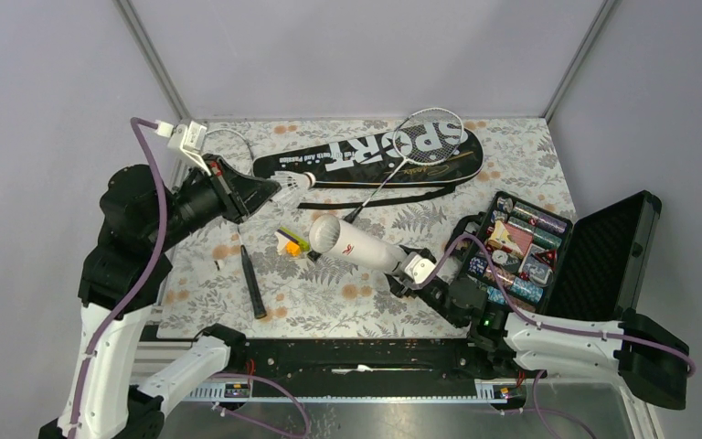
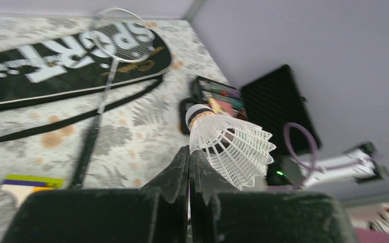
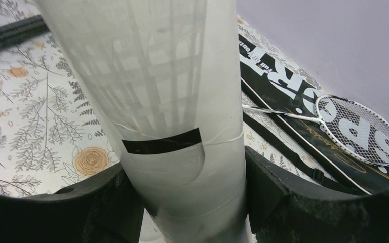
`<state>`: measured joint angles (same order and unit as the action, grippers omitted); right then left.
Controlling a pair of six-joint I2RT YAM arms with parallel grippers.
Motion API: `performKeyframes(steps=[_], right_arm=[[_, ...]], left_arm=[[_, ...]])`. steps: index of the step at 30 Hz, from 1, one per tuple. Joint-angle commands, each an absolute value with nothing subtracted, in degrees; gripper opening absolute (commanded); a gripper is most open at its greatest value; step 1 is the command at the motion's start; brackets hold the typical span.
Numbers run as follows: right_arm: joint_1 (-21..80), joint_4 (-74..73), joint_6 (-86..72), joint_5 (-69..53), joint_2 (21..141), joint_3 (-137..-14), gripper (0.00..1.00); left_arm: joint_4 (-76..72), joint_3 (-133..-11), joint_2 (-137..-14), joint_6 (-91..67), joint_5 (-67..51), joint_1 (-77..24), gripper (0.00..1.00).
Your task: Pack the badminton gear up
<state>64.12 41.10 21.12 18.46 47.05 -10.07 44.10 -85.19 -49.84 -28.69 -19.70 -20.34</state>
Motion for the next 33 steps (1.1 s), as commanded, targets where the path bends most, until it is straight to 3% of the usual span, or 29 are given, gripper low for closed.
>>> performKeyframes(steps=[1, 6, 33], right_arm=[[64.09, 56.43, 24.43, 20.52, 50.2, -9.12, 0.67], [64.09, 58.58, 24.35, 22.67, 51.07, -8.5, 0.66], [64.12, 55.52, 24.09, 25.6, 53.71, -9.71, 0.66]], left_arm=[[39.98, -85.77, -50.94, -35.45, -34.61, -19.99, 0.0], [39.45, -83.27, -52.39, -39.01, -41.14, -20.02, 0.0], [51.05, -89.2, -50.63, -38.11, -36.41, -20.04, 0.0]])
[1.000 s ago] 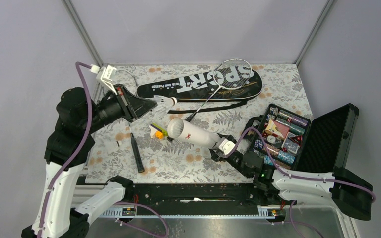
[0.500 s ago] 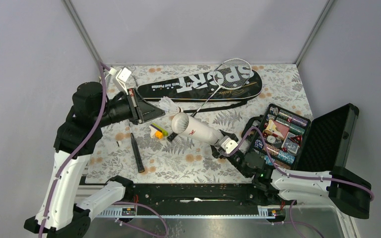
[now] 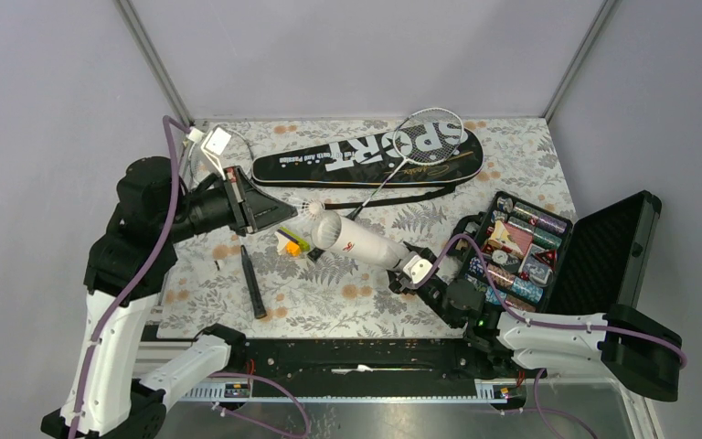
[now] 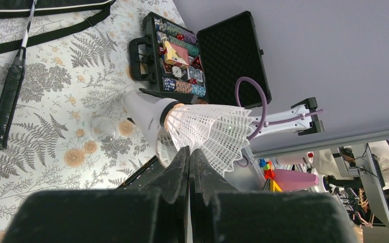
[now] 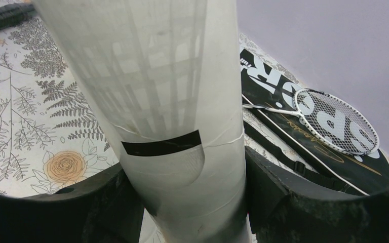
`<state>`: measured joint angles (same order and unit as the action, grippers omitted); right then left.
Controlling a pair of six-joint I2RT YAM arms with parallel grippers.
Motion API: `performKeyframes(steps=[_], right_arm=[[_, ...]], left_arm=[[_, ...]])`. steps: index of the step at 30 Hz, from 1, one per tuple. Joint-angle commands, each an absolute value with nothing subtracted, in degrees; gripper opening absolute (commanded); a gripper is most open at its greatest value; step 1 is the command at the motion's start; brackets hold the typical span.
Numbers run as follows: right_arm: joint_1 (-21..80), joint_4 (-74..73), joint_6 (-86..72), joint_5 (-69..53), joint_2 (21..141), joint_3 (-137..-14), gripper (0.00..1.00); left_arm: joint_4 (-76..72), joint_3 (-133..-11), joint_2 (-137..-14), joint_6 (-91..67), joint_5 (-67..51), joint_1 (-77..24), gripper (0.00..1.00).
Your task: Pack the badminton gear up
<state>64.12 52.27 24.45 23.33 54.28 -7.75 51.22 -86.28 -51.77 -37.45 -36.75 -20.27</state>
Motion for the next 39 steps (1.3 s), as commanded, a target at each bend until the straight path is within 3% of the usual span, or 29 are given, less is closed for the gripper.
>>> performKeyframes(steps=[1, 18, 25, 29, 31, 39], right_arm=[[64.08, 55.73, 24.15, 25.95, 53.7, -9.75, 0.66], [64.08, 58.93, 24.15, 25.14, 53.72, -9.01, 0.66], [64.08, 58.03, 23.92, 24.26, 53.35, -8.88, 0.66], [64.06, 58.01, 23.82, 23.91, 53.39, -8.96, 0.66], [64.07, 58.01, 23.82, 23.81, 53.3, -8.98, 0.66], [64.07, 57.74, 23.73, 23.01, 53.68, -9.22, 0.66]], left_arm=[[51.34, -89.25, -50.75, -38.1, -36.76, -20.04, 0.0], [51.71, -83.08, -51.68, -37.34, -39.14, -20.04, 0.0], [45.74, -75.63, -51.1, -39.8, -40.74, -20.13, 0.15], [44.91, -74.38, -50.98, -39.48, -40.4, -20.08, 0.4], [44.91, -73.83, -51.11, -39.07, -40.97, -20.13, 0.45], [44.91, -72.86, -53.11, -36.48, -42.19, -20.49, 0.49]])
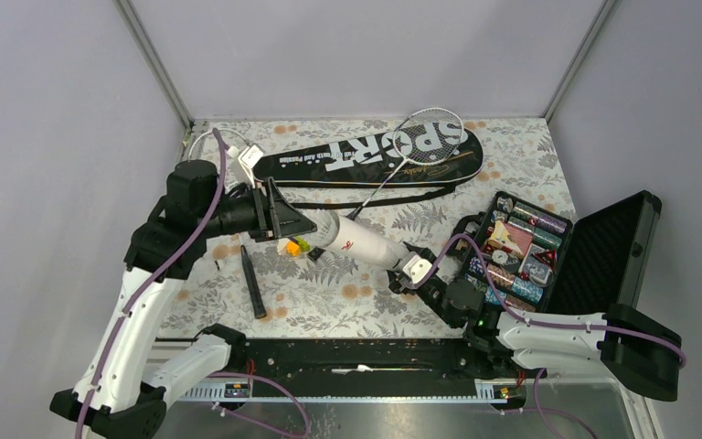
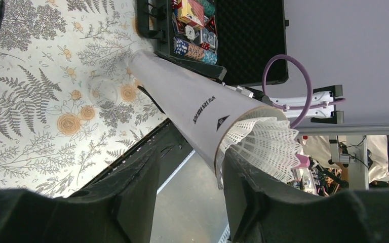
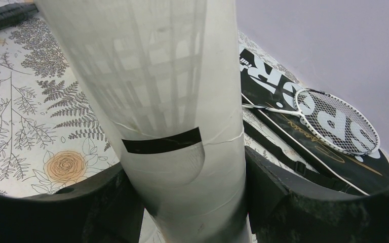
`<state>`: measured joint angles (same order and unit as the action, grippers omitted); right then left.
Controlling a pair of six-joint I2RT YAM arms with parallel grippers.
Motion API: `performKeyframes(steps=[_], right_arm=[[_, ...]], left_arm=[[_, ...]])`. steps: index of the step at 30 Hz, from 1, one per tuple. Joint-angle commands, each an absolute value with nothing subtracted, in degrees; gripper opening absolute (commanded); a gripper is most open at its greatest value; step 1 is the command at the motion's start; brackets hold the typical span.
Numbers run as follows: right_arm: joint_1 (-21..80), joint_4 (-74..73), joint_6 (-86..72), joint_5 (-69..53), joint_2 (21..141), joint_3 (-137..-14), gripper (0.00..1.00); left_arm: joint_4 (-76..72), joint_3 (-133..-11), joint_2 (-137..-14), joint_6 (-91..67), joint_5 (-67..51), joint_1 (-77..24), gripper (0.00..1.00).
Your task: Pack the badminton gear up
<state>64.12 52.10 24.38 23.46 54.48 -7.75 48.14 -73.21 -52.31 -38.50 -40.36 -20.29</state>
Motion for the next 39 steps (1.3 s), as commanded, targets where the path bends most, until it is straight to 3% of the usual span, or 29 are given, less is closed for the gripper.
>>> performKeyframes(steps=[1, 8, 13, 29, 39], right_arm=[[64.09, 57.73, 23.73, 22.99, 53.61, -9.23, 0.66], [64.07, 57.74, 23.27, 22.31, 53.28, -9.1, 0.66], [64.07, 57.74, 23.29, 22.35, 53.33, -9.12, 0.66], [64.07, 57.39, 23.47, 22.54, 53.18, -9.14, 0.66], [64.12, 57.04, 23.2, 22.31, 52.42, -8.96, 0.66]], left_arm=[[44.91, -72.78, -53.29, -36.09, -42.19, -20.63, 0.49], [44.91, -71.63, -54.15, -33.48, -38.81, -22.84, 0.49], [45.8, -72.14, -55.02, -31.24, -34.01, -26.87, 0.54], [53.25, -82.4, -53.06, -27.75, -26.08, -27.07, 0.71], [54.44, -81.96, -55.19, -24.15, -23.14, -27.06, 0.68]])
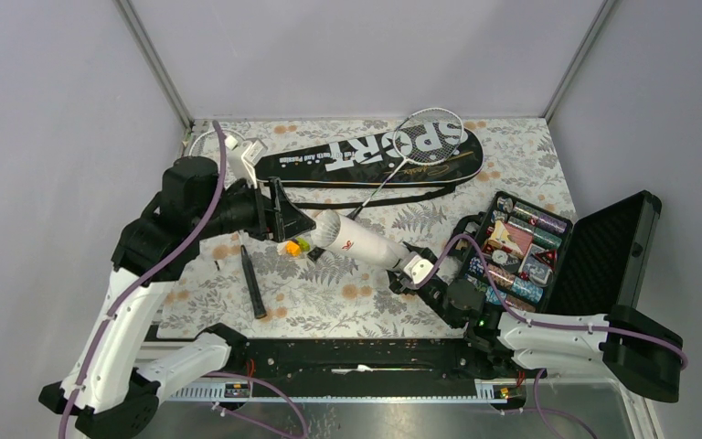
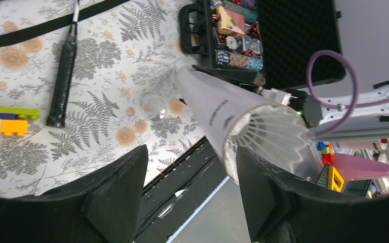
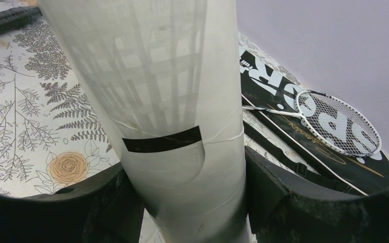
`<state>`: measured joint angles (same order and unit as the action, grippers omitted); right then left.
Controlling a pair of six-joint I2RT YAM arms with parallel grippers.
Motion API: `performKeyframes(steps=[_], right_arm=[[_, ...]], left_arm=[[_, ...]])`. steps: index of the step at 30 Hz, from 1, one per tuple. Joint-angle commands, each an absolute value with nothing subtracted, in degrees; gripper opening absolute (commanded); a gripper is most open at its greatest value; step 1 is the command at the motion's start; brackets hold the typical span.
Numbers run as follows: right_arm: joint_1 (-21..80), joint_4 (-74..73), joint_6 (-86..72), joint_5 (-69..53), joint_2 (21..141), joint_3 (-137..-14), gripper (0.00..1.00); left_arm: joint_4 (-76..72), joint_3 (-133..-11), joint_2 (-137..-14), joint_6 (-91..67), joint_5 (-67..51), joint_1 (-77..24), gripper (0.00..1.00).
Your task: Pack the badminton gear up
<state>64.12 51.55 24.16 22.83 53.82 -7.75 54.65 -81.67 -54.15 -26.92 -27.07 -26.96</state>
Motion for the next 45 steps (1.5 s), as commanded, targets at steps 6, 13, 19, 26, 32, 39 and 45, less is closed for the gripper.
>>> performKeyframes(steps=[6, 13, 19, 26, 32, 39, 45], right_arm=[[64.07, 57.04, 23.2, 22.16, 52.38, -9.04, 0.66], [64.07, 57.04, 23.2, 22.03, 52.7, -9.16, 0.66], [64.1, 57.04, 23.03, 22.74, 53.21, -9.39, 0.66], [64.12, 56.5, 22.9, 23.09, 53.19, -9.57, 0.66], [64.13, 55.91, 22.14, 24.35, 52.28, -9.65, 0.65], [64.09, 55.56, 21.96, 25.78, 50.78, -9.54, 0.65], [64.08, 55.29, 21.49, 26.23, 48.27, -8.79, 0.65]], left_arm=[[54.14, -81.17, -56.53, -22.92, -22.76, -27.07, 0.67], [53.78, -78.14, -56.69, -22.6, -21.53, -27.16, 0.66], [52.77, -78.96, -55.37, -22.97, -21.78, -27.14, 0.69], [52.01, -83.95, -52.24, -24.9, -13.96, -27.06, 0.85], [54.79, -84.54, -51.54, -24.94, 7.29, -25.14, 0.99], [55.04, -78.48, -55.56, -26.66, 17.3, -15.94, 0.99], [50.91, -69.73, -60.71, -34.74, 22.97, -8.31, 0.87]])
